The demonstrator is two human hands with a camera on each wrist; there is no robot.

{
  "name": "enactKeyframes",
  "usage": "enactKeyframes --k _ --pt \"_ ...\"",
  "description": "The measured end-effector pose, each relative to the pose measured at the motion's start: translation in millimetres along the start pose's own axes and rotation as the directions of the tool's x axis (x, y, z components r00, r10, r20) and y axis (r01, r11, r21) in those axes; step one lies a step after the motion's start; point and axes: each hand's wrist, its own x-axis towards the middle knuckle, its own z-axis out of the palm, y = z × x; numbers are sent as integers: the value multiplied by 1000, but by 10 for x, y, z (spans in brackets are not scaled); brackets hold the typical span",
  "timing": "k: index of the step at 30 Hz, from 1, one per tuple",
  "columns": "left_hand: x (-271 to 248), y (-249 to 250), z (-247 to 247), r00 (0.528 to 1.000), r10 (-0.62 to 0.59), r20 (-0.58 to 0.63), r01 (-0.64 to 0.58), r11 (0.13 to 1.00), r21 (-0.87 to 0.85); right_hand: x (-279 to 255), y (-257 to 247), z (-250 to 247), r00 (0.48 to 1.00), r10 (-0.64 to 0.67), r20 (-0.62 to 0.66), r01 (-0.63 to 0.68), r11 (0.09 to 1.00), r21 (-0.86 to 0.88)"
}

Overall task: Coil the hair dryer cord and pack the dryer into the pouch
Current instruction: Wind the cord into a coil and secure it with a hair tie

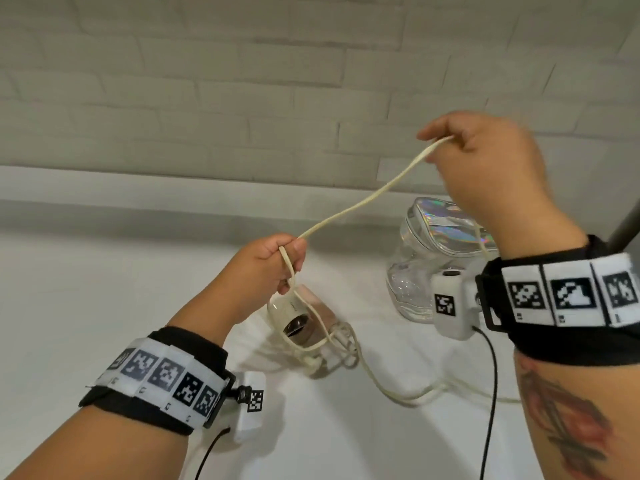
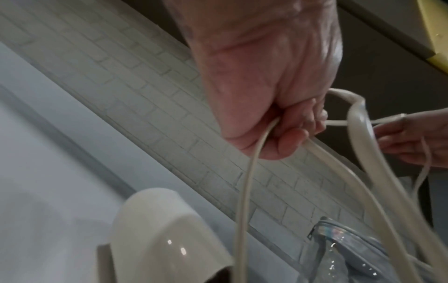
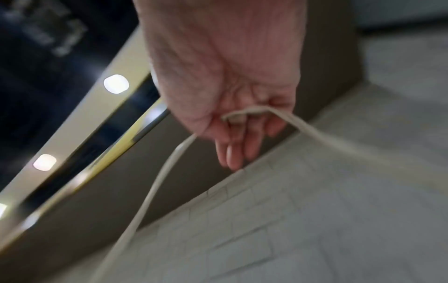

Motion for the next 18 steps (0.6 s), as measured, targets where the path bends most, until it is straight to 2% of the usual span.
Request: enactKeyframes --k 1,2,3,4,6,8,9,12,14,15,16,18 --pt "3 26 10 1000 -2 -1 2 1000 13 -45 -40 -3 990 -116 85 133 962 -237" --pt "11 62 30 1000 -5 0 5 999 34 -111 -101 16 952 -229 202 292 877 -382" --pt "26 109 64 1000 -6 6 6 999 50 -197 -176 68 900 -287 329 412 808 -422" --pt "43 159 98 1000 -5 15 4 999 53 -293 -262 134 843 -295 449 480 790 -382" --pt "69 263 182 999 13 47 -16 999 48 -484 -408 293 737 -257 626 464 865 -191" --pt "70 327 242 995 47 93 -54 996 77 -618 -462 452 681 -202 704 360 929 -81" --pt "62 339 252 993 64 100 -71 994 77 -638 -453 504 687 -186 702 328 942 -70" --pt "-2 288 179 993 104 53 -105 994 18 -520 -399 488 707 -178 684 350 929 -120" --pt "-44 199 100 993 109 55 -109 994 -3 -414 -333 390 704 -151 694 304 947 -102" --pt "-82 156 57 993 101 62 -101 995 -6 -369 -309 348 721 -148 678 262 963 -69" --pt "-102 113 27 994 87 70 -86 996 -15 -328 -283 305 763 -153 628 210 978 -17" --pt "-146 76 -10 995 47 91 -42 998 -54 -253 -238 237 881 -138 452 59 981 184"
